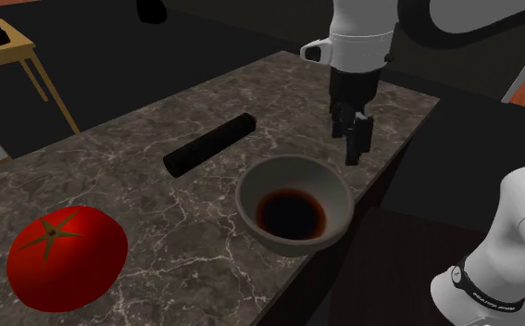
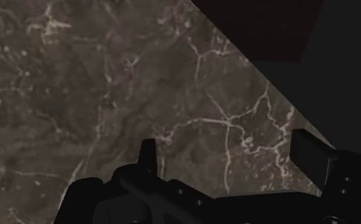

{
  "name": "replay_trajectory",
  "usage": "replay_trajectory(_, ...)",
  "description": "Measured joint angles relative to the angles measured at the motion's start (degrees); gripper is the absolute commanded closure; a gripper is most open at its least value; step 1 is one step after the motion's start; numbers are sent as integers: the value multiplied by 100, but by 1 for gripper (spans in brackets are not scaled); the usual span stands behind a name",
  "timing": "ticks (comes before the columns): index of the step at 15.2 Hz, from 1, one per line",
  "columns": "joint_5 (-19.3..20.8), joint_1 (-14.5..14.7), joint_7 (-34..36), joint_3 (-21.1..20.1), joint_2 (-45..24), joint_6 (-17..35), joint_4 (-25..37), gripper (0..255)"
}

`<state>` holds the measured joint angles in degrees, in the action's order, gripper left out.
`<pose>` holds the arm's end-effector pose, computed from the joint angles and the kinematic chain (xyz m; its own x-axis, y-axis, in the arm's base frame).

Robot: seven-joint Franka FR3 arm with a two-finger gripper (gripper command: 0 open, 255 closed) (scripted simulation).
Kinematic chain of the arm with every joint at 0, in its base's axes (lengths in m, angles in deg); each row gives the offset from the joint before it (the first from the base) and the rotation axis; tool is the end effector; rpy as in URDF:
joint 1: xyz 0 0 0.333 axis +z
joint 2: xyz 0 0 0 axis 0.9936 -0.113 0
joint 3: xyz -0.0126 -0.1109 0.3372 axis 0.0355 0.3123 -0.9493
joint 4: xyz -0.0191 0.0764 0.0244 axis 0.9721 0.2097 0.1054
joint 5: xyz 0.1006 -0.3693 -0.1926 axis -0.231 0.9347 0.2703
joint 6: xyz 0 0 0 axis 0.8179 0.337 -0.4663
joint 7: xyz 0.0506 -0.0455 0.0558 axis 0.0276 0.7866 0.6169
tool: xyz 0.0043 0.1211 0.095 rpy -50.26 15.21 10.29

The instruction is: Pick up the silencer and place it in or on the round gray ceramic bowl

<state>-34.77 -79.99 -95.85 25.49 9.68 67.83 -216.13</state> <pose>0.4074 -0.0231 0.5331 0.9288 0.3633 -0.0737 0.3581 -0.9307 -0.0742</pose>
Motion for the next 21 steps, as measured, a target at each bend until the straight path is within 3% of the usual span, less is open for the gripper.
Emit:
replay_trajectory(10,-67,294,-2152,414,-1962,643,1759,0)
replay_trajectory(21,-523,338,-4088,347,-4064,565,4350,0)
